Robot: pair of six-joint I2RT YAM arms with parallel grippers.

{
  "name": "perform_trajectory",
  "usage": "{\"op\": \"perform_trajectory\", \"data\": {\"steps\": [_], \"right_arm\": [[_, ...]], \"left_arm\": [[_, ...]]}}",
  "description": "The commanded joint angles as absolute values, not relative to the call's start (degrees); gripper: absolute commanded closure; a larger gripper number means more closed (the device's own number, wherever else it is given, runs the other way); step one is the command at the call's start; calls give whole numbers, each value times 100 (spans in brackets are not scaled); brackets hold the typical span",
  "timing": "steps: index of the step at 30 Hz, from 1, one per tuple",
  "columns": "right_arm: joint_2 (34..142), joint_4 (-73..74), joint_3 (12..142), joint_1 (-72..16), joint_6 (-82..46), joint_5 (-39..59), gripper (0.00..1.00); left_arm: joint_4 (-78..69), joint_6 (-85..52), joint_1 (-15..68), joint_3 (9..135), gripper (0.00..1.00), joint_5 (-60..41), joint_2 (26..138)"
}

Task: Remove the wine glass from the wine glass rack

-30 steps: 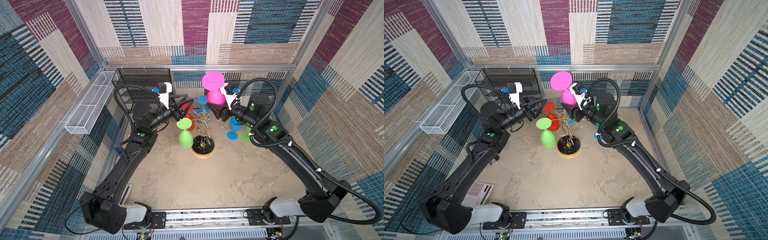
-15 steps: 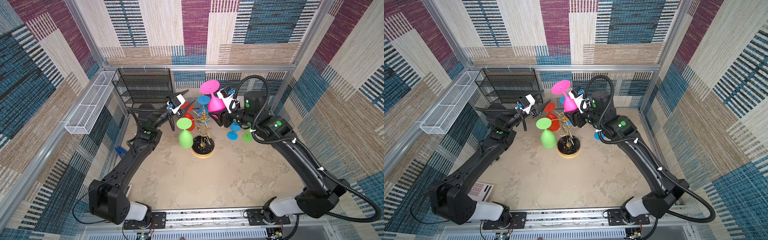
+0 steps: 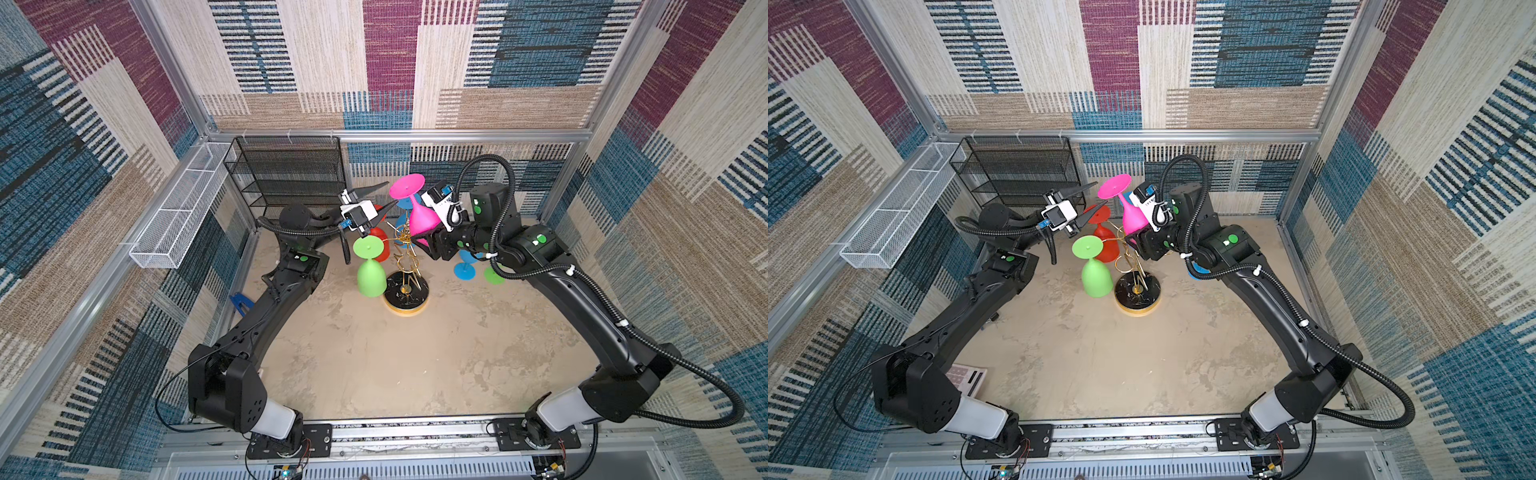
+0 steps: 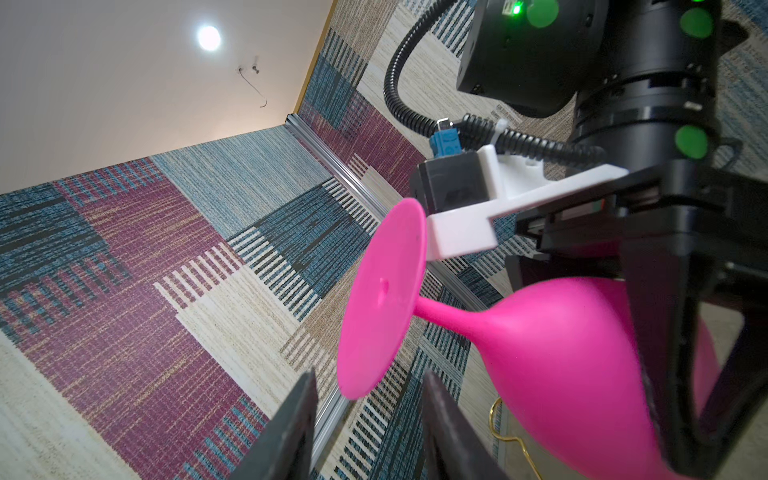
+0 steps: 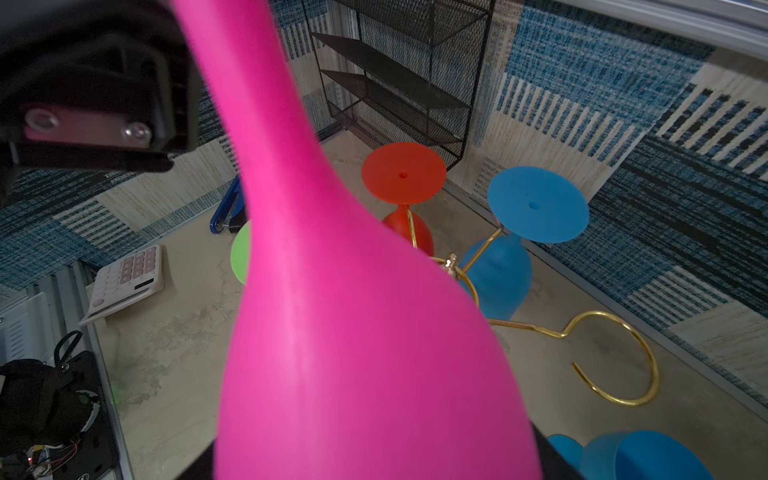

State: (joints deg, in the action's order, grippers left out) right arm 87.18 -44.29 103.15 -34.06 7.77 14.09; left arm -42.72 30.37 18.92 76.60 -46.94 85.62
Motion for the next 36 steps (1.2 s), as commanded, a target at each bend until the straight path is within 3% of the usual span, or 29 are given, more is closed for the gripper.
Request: {"op": "perform_trajectory", "data": {"steps": [1, 15, 22, 25, 32, 36], "right_arm": [[8805, -4421, 10415, -3422, 730, 1635, 60], [8999, -4587, 10472, -3447, 675, 1788, 60], [8927, -4589, 10407, -3449, 632, 1853, 56], [8839, -4459, 10329, -3449, 545, 1930, 45], [8445, -3870, 9978, -3437, 182, 2020, 10], [8145, -3424, 9722, -3340, -87, 2080, 0]], "left_arm": [[-4476, 3217, 1898, 7743, 58, -5000, 8586], [-4443, 3203, 1898, 7795, 76, -5304, 8718], [-4480, 3192, 1898, 7836, 93, -5134, 8751], [-4542, 3109, 1897, 7849, 100, -5021, 8779], [-4509, 2633, 1862, 7891, 100, -4622, 8765], [-4293, 2180, 1807, 7944, 100, -4377, 8747]]}}
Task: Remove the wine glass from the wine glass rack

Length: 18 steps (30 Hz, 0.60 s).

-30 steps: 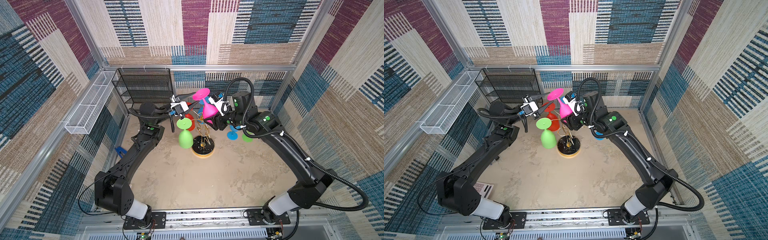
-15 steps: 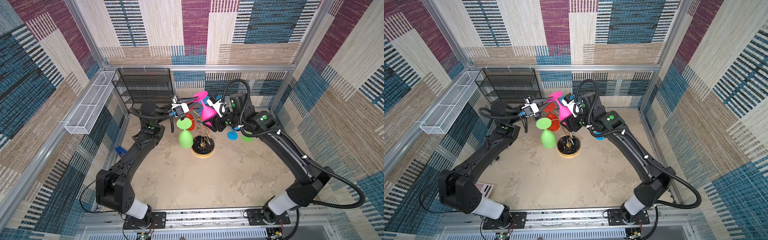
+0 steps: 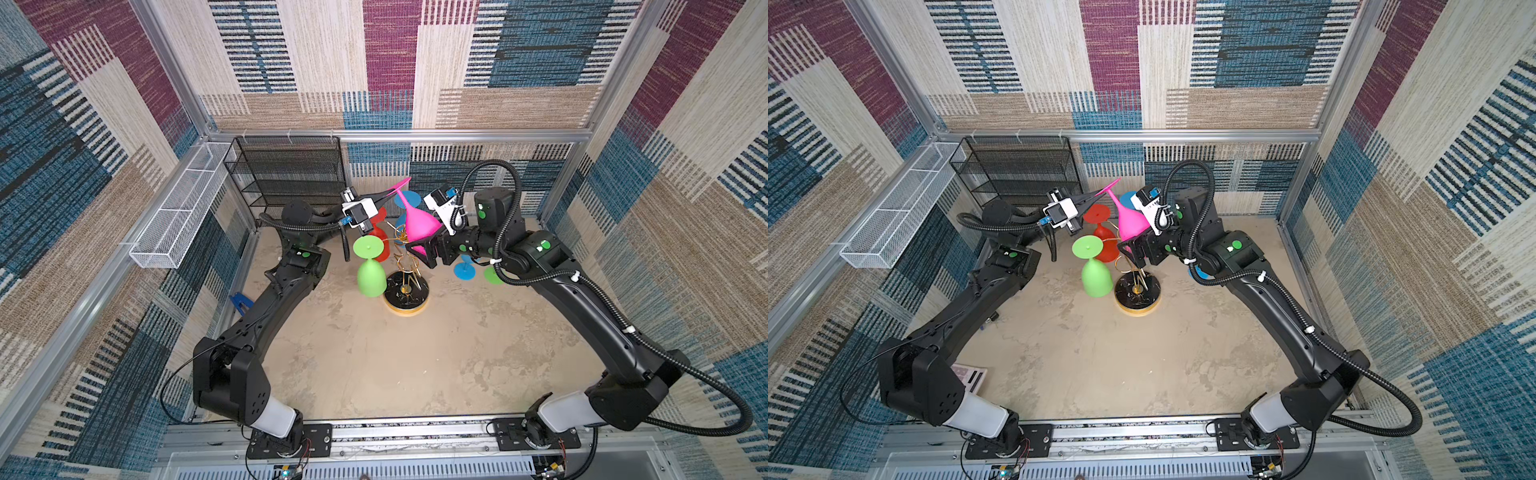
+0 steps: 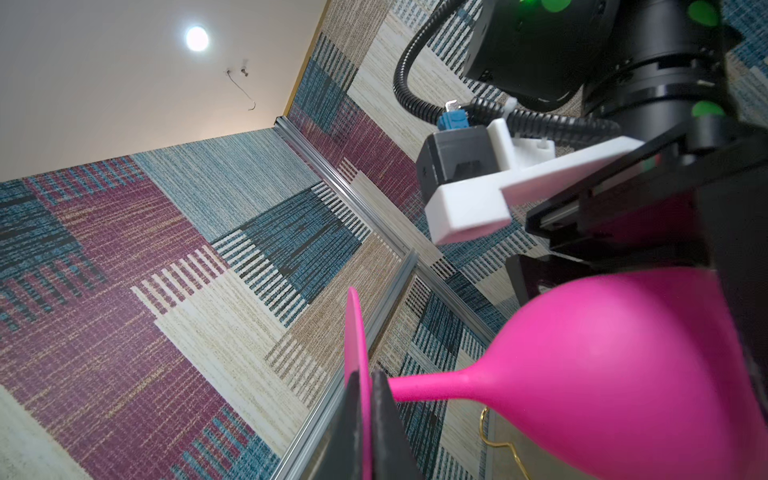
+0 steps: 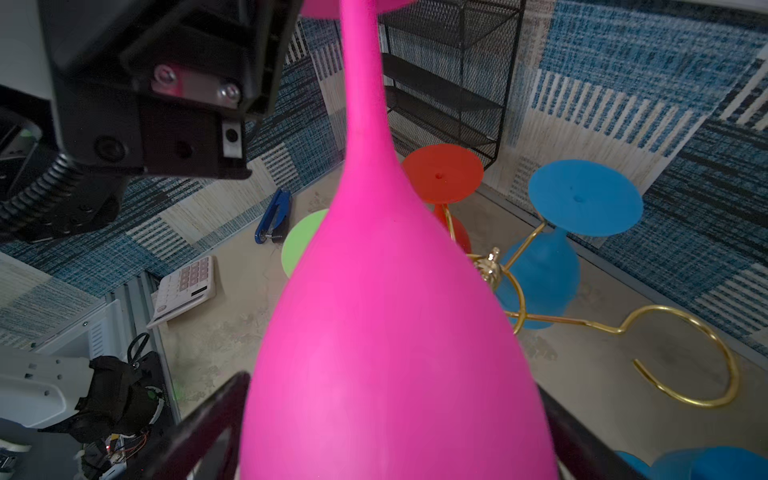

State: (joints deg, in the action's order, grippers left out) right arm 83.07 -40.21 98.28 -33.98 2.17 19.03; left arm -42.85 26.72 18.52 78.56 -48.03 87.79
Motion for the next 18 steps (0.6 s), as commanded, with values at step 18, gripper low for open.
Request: {"op": "perform_trajectory", "data": {"steps": [18], "right_arm": [[6258, -1459, 7837, -2190, -1524, 2193, 12]], "left_arm": [[-3643, -293, 1793, 7238, 100, -2566, 8245]]}}
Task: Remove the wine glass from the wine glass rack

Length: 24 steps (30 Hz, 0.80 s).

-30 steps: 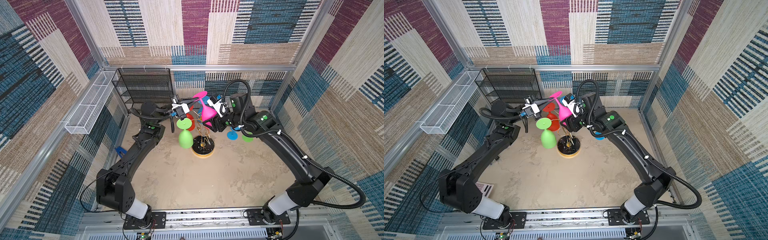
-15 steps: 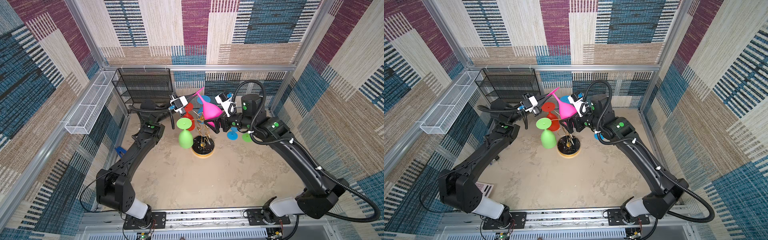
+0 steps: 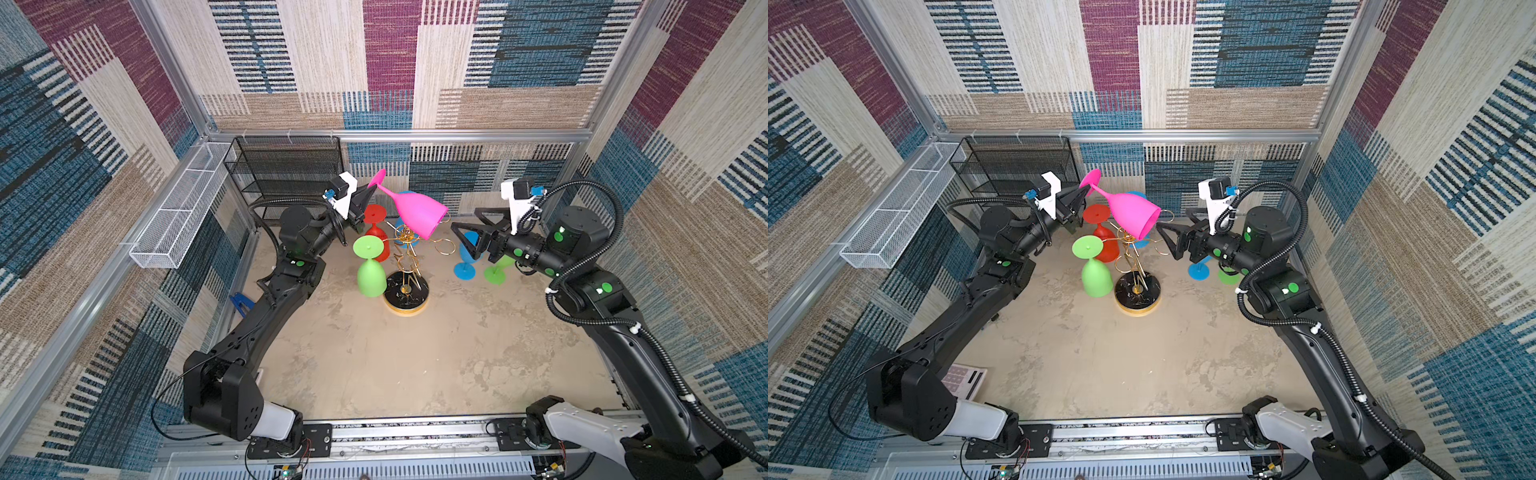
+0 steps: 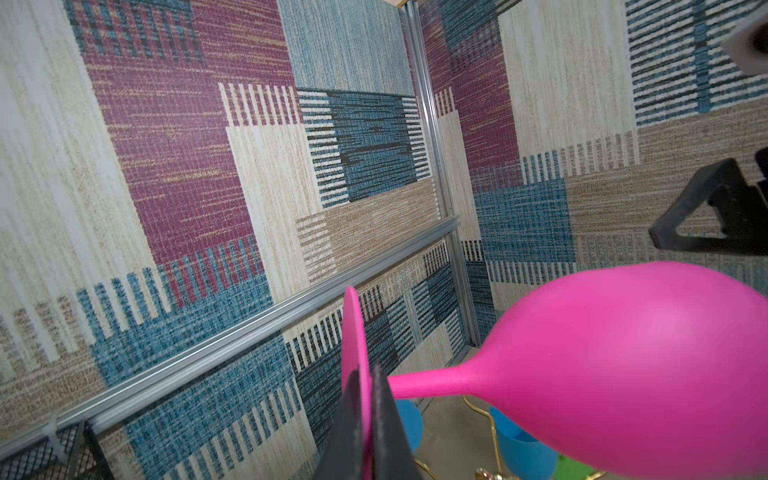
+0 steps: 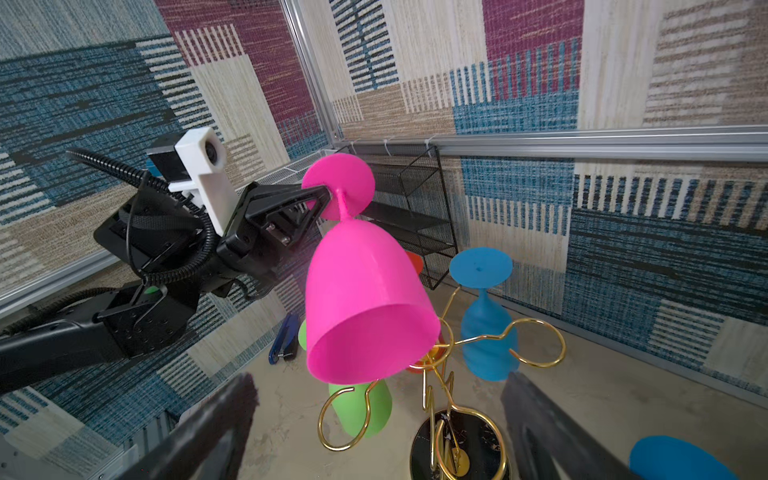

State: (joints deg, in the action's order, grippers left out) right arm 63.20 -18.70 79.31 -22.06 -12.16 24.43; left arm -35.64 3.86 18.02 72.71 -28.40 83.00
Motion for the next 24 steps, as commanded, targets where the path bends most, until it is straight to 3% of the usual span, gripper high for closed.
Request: {"op": "perform_trajectory", "data": {"steps": [1, 6, 18, 21, 24], "right_arm": [[6258, -1444, 7815, -2187, -1561, 2172, 16], [6422, -1389, 7760, -2185, -1640, 2207, 26], [7244, -651, 7897, -2184, -1747, 2580, 30], [7471, -535, 8029, -2181, -1784, 2706, 37], [7673, -466, 8148, -2180, -1825, 2837, 51]], "left_arm": [[-3607, -368, 1793, 7254, 100, -2590, 8248], [-3573, -708, 1793, 7294, 100, -2711, 8259], [-3588, -1054, 1801, 7246, 100, -3031, 8263], [-3665, -1166, 1795, 7185, 100, -3085, 8269], [-3647, -1243, 1794, 7181, 100, -3129, 8291]]}}
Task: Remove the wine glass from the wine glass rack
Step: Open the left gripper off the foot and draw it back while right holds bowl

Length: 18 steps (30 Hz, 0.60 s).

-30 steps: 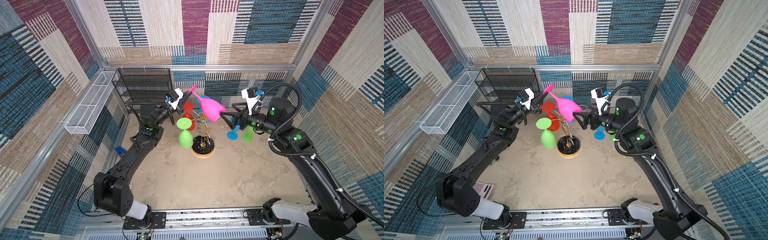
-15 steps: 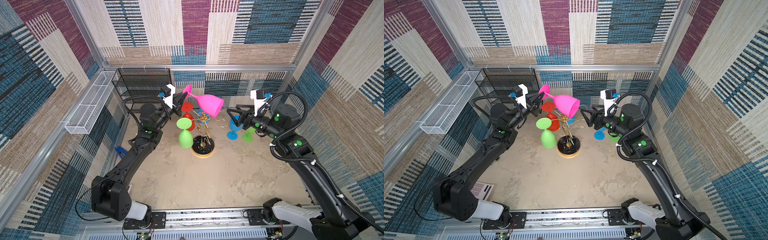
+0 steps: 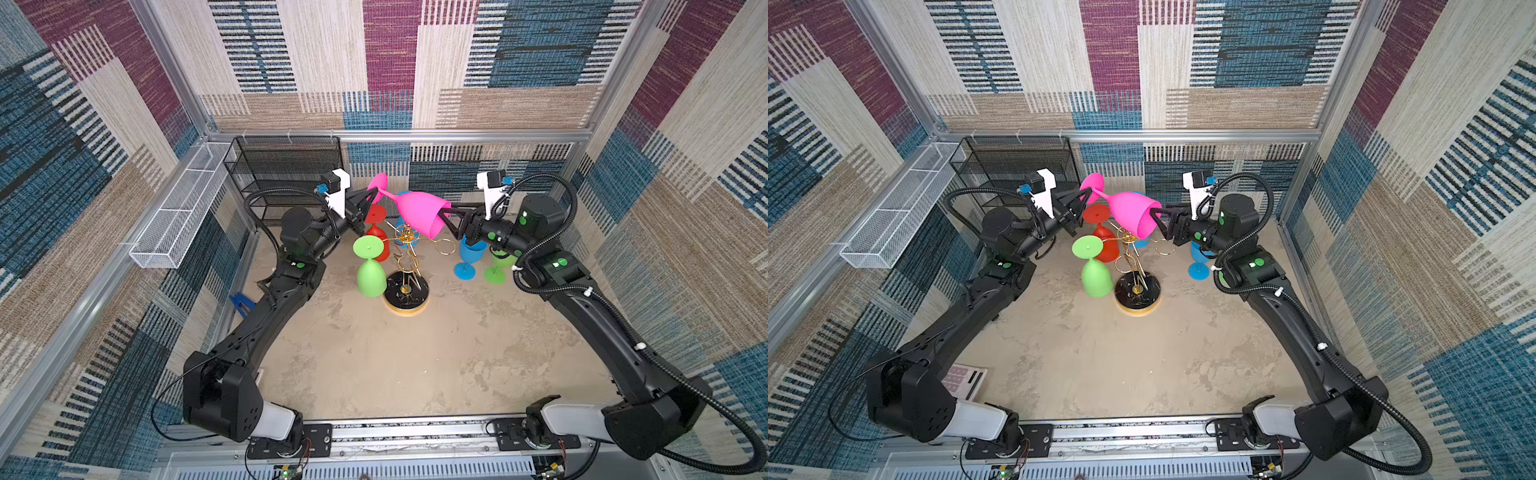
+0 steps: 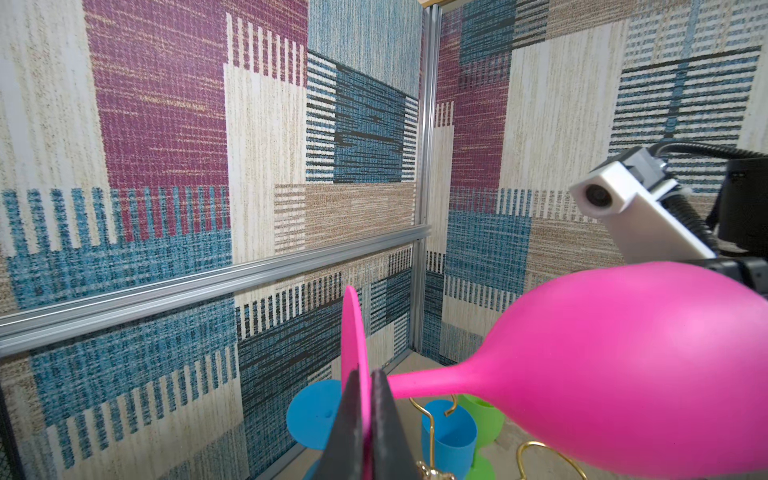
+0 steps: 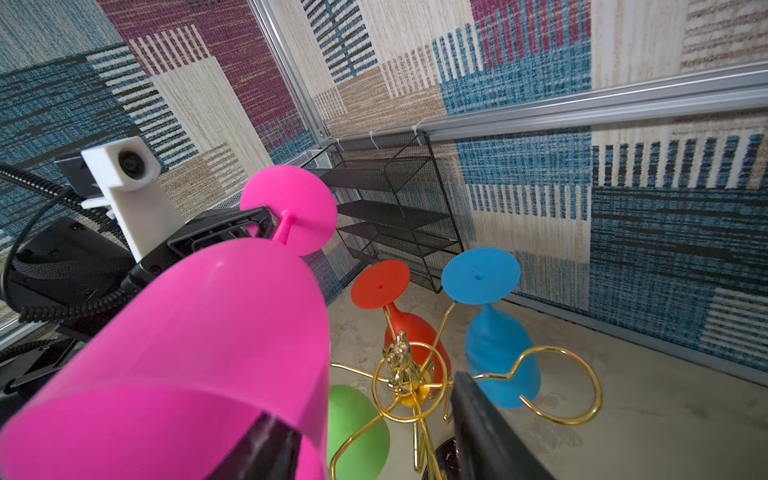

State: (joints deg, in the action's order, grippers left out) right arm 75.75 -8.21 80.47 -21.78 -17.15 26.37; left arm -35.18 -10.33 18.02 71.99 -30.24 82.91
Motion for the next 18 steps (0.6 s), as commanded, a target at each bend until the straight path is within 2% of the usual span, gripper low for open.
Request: {"op": "perform_trajectory", "data": {"steps": [1, 7, 11, 15, 18], "right_arm": [[7730, -449, 8188, -2184, -1822, 2909, 55], [7909, -437, 8295, -2188, -1852, 3134, 86], [7925, -501, 8360, -2186, -1856, 3052, 100], [8027, -997, 8704, -2180, -1650, 2719, 100], [8050, -1378, 8960, -2081, -1560, 2461, 100]], "left_arm": [[-3639, -1263, 1800, 7193, 100, -3148, 8302], [-3616, -1387, 1801, 7242, 100, -3250, 8385], [-3600, -1453, 1797, 7256, 100, -3245, 8434], [-3569, -1490, 1793, 7251, 86, -3234, 8429], [-3225, -1361, 1793, 7225, 71, -3089, 8353]]}}
